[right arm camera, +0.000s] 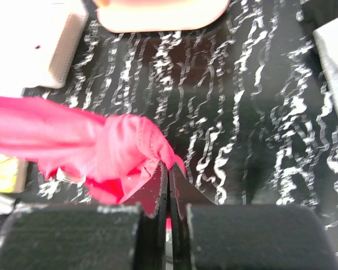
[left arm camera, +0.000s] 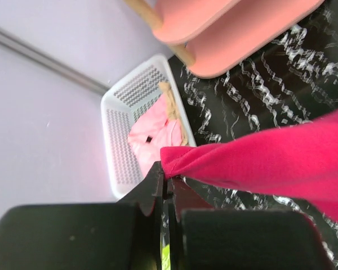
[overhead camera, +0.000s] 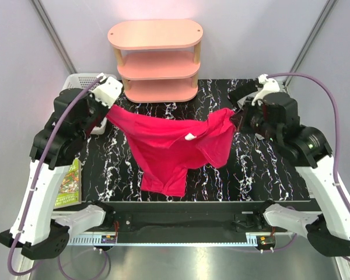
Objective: Fold and stack the t-shirts
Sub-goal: Flatten the tshirt out
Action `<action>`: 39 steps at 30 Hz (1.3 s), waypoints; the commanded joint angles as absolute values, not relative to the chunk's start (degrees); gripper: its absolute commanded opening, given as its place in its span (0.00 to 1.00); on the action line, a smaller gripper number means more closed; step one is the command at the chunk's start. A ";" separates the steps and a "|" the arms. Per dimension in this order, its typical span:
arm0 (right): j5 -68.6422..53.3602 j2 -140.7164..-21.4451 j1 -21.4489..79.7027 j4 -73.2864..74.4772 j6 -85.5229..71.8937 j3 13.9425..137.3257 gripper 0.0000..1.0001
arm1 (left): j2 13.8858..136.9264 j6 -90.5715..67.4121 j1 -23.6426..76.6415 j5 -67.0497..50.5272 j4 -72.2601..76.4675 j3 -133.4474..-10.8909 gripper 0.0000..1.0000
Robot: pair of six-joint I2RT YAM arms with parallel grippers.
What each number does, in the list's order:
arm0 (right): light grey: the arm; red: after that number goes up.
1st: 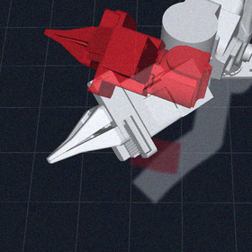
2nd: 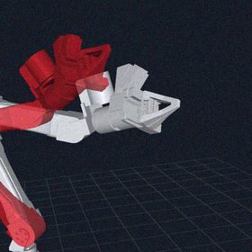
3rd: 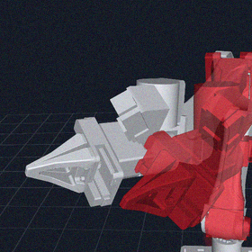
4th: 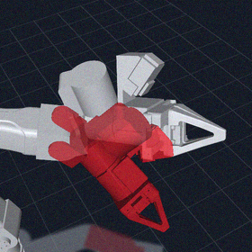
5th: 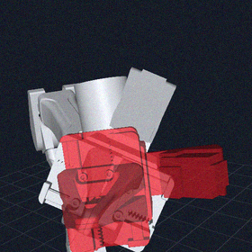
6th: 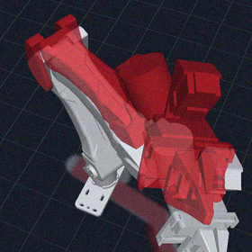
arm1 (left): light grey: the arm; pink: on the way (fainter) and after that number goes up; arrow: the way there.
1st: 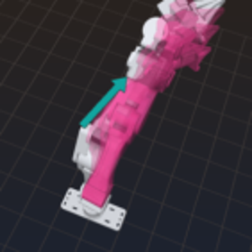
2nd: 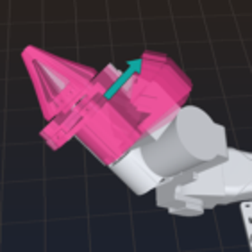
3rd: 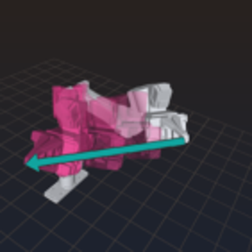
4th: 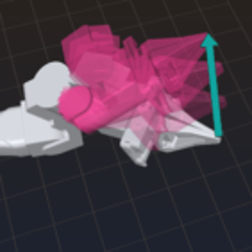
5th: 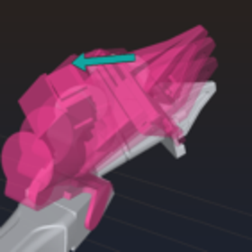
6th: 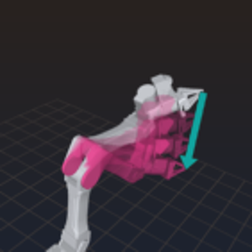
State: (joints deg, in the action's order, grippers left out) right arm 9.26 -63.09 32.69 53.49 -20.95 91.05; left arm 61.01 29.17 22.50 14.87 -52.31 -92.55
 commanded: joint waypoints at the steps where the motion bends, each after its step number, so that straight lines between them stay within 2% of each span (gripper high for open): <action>1: 3.09 -59.16 32.34 56.60 -25.31 88.25 0.00 | 61.00 31.81 22.50 20.47 -54.76 -94.83 0.00; 7: -9.04 -55.81 32.34 59.15 -31.19 77.54 0.00 | 63.53 33.75 22.59 22.07 -56.24 -104.75 0.00; 9: -9.41 -55.90 32.43 60.11 -32.17 72.28 0.27 | 64.94 32.18 22.59 20.14 -58.35 -108.09 0.00; 11: -6.34 -55.99 32.43 60.55 -30.59 70.67 0.44 | 66.35 30.86 22.76 19.08 -59.59 -108.98 0.00; 15: -3.60 -56.60 33.48 57.31 -25.68 72.77 0.65 | 67.23 29.36 24.69 18.10 -59.68 -108.11 0.00; 18: -1.68 -58.78 38.65 53.53 -21.98 73.74 0.77 | 67.94 28.92 26.97 18.89 -59.68 -106.97 0.00; 20: 2.00 -60.81 45.91 50.30 -20.39 74.09 0.81 | 68.38 28.13 27.77 18.64 -59.77 -106.35 0.00; 22: 7.35 -64.50 51.13 47.12 -19.60 73.92 0.74 | 69.60 27.69 29.00 18.11 -59.85 -106.00 0.00; 23: 9.73 -66.43 54.55 45.37 -19.34 74.87 0.74 | 70.13 27.08 29.35 17.84 -59.68 -105.74 0.00; 28: 29.92 -84.70 75.39 45.18 -13.38 82.95 0.81 | 76.54 24.18 33.13 15.39 -62.56 -108.19 0.00; 31: 36.18 -90.69 81.19 44.47 -11.51 87.27 0.82 | 80.94 20.14 36.38 11.18 -64.50 -110.83 0.00; 32: 37.17 -91.31 81.91 44.39 -11.77 88.15 0.85 | 81.99 18.30 37.00 9.94 -64.69 -111.70 0.00; 35: 38.75 -89.75 83.32 42.20 -14.49 86.41 0.86 | 88.22 15.65 40.59 5.38 -65.39 -114.25 0.00; 39: 46.82 -85.96 84.90 37.10 -18.80 81.13 0.84 | 95.17 13.71 44.20 2.90 -66.44 -120.75 0.00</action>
